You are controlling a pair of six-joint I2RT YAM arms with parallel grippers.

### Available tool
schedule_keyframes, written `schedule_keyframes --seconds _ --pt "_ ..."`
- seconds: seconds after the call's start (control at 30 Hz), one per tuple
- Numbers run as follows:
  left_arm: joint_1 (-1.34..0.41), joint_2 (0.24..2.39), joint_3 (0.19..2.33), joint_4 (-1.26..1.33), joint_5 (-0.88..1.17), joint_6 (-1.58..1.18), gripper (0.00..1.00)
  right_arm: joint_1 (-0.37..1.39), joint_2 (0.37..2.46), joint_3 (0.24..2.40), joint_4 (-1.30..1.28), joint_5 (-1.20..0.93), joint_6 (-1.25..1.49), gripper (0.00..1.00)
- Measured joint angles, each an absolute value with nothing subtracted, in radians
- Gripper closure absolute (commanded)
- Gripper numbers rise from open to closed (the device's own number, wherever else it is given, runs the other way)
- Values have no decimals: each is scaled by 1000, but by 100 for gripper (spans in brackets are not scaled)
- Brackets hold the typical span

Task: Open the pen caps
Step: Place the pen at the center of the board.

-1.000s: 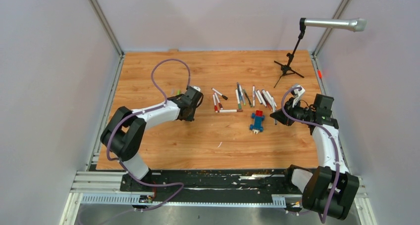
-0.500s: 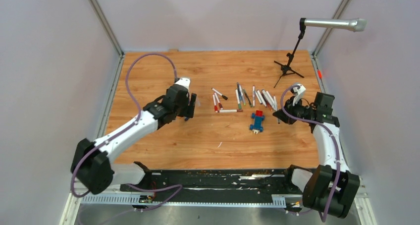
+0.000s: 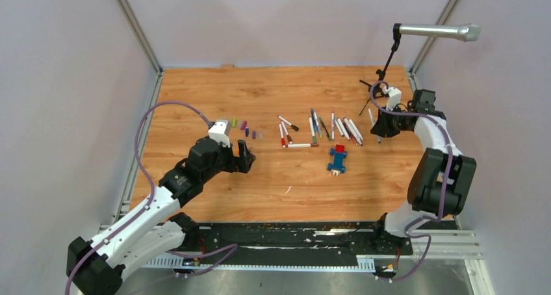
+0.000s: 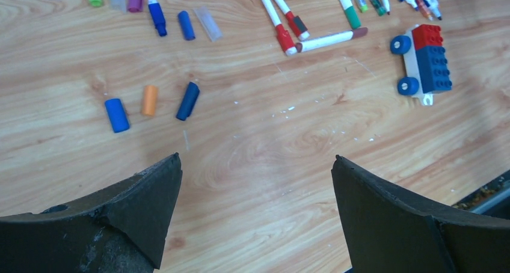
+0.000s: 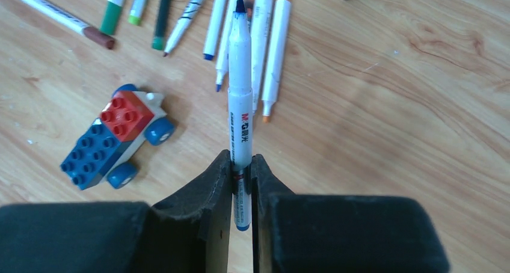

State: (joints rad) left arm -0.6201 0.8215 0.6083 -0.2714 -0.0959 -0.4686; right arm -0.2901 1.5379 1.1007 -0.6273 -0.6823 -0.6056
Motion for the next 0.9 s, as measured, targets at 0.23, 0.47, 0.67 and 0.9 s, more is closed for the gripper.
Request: schedule_keyframes --seconds 0.23,0.47,0.67,0.9 --pt "-620 752 535 -212 -48 -527 0 -263 1802 1303 -688 -610 -608 84" --pt "-620 754 521 -177 -23 -549 0 -241 1957 1433 -759 -569 -605 81" --pt "-620 771 506 -157 -14 -564 0 -223 2009 1477 -801 -546 -601 77" --pt "-620 783 503 -136 2 -572 0 -219 2059 1510 -827 -530 -594 71"
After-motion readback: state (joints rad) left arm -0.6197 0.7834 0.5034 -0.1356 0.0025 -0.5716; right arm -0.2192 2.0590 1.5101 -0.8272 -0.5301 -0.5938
